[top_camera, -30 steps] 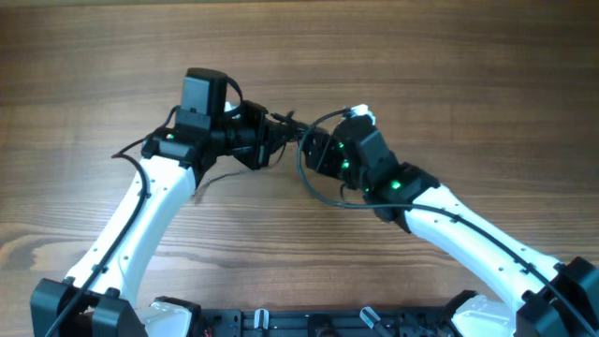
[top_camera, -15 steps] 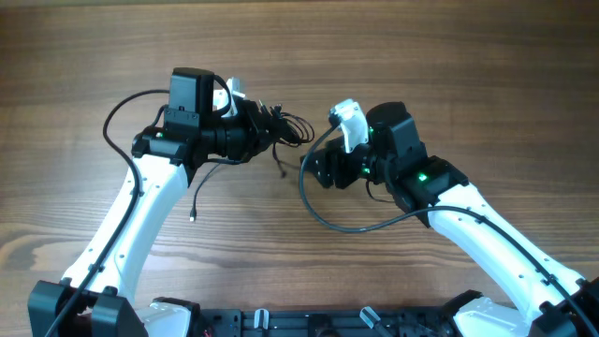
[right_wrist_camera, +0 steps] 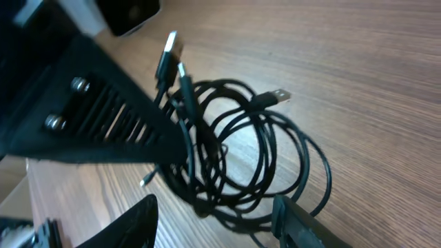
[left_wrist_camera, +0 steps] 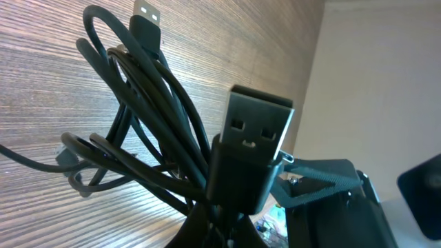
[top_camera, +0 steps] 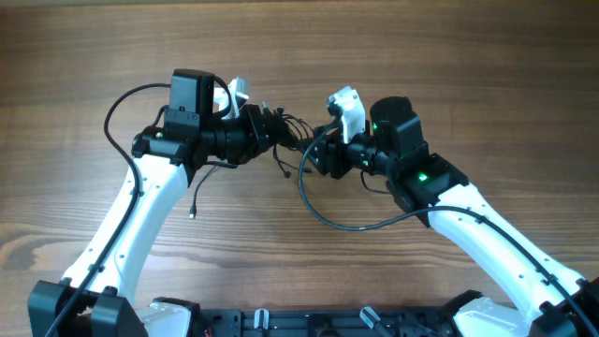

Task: Untangle cables

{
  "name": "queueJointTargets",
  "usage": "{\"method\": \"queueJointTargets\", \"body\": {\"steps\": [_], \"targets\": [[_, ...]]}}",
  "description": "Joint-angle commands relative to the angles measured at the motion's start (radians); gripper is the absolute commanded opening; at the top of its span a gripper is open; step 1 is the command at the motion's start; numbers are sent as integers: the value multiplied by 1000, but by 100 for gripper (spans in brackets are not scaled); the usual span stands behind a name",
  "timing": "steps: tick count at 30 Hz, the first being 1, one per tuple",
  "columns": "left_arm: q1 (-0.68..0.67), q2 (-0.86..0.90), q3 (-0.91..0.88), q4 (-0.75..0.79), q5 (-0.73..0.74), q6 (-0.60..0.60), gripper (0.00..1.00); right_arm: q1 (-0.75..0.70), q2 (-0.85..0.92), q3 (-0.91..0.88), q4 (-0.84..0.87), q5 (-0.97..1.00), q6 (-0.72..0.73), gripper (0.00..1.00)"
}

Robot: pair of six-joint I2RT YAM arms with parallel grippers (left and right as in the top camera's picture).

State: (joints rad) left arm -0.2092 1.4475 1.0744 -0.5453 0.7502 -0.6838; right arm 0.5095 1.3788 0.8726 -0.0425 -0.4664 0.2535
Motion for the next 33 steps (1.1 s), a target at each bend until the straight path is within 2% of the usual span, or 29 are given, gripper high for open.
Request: {"method": "queueJointTargets", "body": {"steps": [1, 6, 9, 11, 16, 20, 23, 30, 33], "targets": [[4, -19, 10, 3, 70, 41, 4, 2, 26, 2, 6, 29, 46, 54], [2, -19, 10, 3, 92, 40, 4, 4, 72, 3, 25, 25, 65, 52], [-9, -19, 10, 4, 92, -7, 4, 3, 86, 3, 33, 28, 69, 48], [-27, -19, 10, 6, 96, -12, 4, 3, 93, 3, 33, 64, 90, 38], [-100, -19, 10, 6, 117, -3, 4, 3, 103, 2, 24, 275, 247, 6], [-156, -19, 10, 5, 175, 90, 4, -18, 103, 3, 7, 421, 307, 4], [-162, -19, 10, -15, 253, 177, 4, -90, 103, 3, -22, 465, 333, 4], [-161, -19, 10, -207, 264, 415, 4, -342, 103, 3, -37, 307, 321, 4], [-161, -19, 10, -236, 264, 462, 4, -433, 103, 3, -65, 253, 321, 4]]}}
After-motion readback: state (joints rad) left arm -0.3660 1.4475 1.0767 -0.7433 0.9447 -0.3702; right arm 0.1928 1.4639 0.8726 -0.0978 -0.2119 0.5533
